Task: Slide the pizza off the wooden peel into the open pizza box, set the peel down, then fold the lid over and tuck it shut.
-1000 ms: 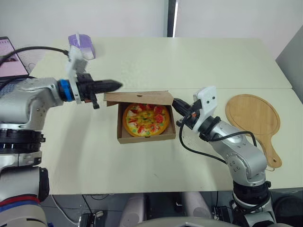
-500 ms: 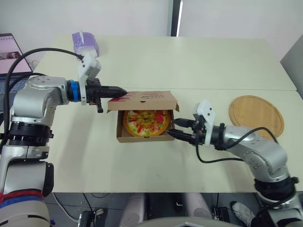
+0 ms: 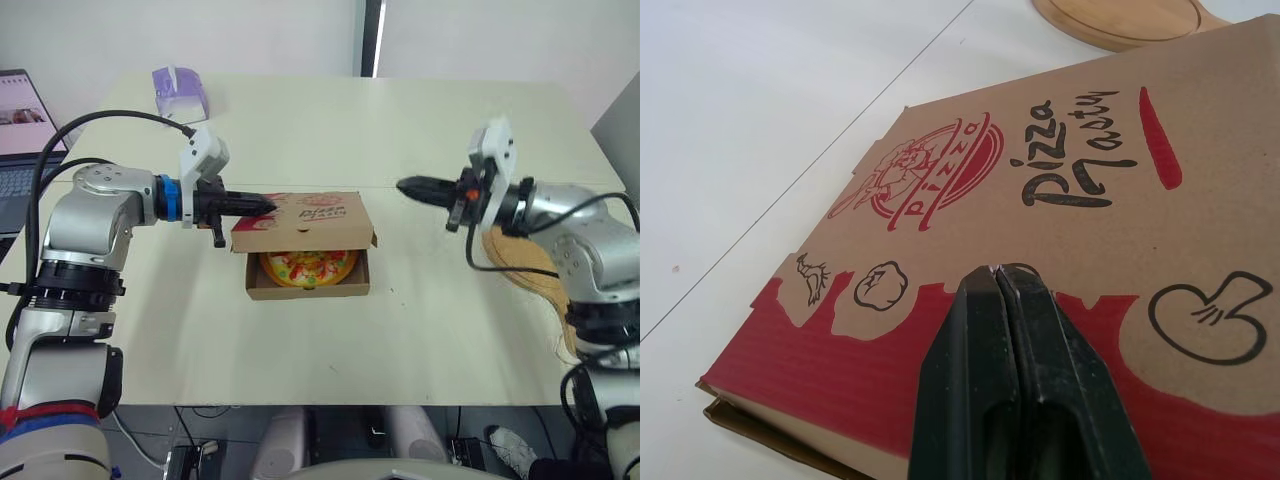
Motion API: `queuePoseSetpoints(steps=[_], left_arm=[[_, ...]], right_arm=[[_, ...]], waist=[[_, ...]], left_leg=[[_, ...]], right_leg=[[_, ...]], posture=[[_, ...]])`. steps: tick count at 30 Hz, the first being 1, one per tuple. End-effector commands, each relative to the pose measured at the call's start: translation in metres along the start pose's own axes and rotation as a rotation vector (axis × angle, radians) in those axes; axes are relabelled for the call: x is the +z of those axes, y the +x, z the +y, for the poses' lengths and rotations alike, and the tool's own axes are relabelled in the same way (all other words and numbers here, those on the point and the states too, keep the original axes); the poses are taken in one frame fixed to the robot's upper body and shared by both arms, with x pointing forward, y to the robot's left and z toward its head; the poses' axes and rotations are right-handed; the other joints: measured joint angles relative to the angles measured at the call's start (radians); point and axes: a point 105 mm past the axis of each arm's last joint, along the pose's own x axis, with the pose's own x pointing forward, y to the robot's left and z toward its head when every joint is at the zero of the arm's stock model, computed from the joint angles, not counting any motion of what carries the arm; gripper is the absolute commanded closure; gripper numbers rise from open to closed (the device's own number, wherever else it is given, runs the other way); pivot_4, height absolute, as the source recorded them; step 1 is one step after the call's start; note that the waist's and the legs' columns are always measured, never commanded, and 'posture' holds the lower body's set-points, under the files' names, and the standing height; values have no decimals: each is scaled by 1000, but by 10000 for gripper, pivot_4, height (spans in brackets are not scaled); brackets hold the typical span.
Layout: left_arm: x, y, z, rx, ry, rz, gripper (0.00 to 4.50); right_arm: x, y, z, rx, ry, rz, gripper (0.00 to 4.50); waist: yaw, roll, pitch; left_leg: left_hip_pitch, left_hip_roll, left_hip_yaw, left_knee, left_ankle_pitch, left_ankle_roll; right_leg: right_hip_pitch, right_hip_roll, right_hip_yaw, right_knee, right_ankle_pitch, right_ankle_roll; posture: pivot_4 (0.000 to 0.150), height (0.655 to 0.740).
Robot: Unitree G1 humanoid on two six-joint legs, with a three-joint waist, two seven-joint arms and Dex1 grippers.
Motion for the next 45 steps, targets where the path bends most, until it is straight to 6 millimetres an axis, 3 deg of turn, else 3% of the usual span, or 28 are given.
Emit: queuePoseSetpoints(steps=[1,6,11,18,24,28,31,33,39,42,43,45], left_arm=[[8,-4,0,10,50,-10,45000],[7,-3,-1,6,50,-9,45000],[2,1,-5,-6,50,-1,45000],[-9,6,-9,-24,81,37,45000],[-9,7,-8,-20,88,31,45000],[-8,7,-6,-19,95,26,45000],[-8,7,-5,-19,100,30,45000],[-9,8,-6,-23,101,32,45000],[-13,10,-8,-32,113,44,45000],[-15,10,-8,-33,117,50,45000],[-15,11,-9,-34,117,51,45000],[-15,11,-9,-36,117,51,45000]], right_arm=[[-19,7,-4,-17,-62,86,44463],[-49,9,9,32,-109,177,44463],[-45,25,43,121,-46,110,44463],[-50,25,63,149,15,103,44463],[-52,15,53,116,-41,130,44463],[-28,7,38,124,-154,70,44463],[0,5,40,204,-206,1,38769],[9,6,48,270,-201,-9,32494],[1,18,79,404,-222,32,11351],[-10,24,80,393,-256,69,2473],[-13,28,77,361,-279,78,288],[-16,31,74,328,-288,85,288]], waist=[[1,0,0],[6,0,0],[2,0,0],[2,0,0],[2,0,0],[1,0,0],[-1,0,0],[0,0,0],[2,0,0],[2,0,0],[2,0,0],[2,0,0]], left_leg=[[-1,0,0,0,0,0],[-4,-1,1,0,-1,2],[-3,-1,0,0,-1,1],[-2,-1,0,2,-1,1],[-1,-1,1,2,-1,1],[-2,-1,2,3,-1,1],[-1,-1,2,3,-1,1],[0,-1,2,4,-1,1],[-2,-1,1,9,-1,2],[-2,-1,1,12,-2,3],[-2,-1,1,12,-2,3],[-1,-1,1,12,-2,3]], right_leg=[[-1,0,0,0,0,0],[-3,-2,0,-2,0,0],[-3,-2,0,-1,0,0],[-2,-2,0,2,0,0],[-2,-1,1,3,0,0],[-2,-1,1,3,0,0],[-2,-1,1,4,0,0],[-2,-1,1,6,0,0],[-2,-1,1,9,0,0],[-2,-1,2,11,0,0],[-2,-1,2,11,0,0],[-2,-1,2,13,0,0]], posture=[[1500,7400],[1500,7400],[1500,7400],[1500,7400],[1500,7400],[1500,7400],[1500,7400],[1500,7400],[1500,7400],[1500,7400],[1500,7400],[1500,7400]])
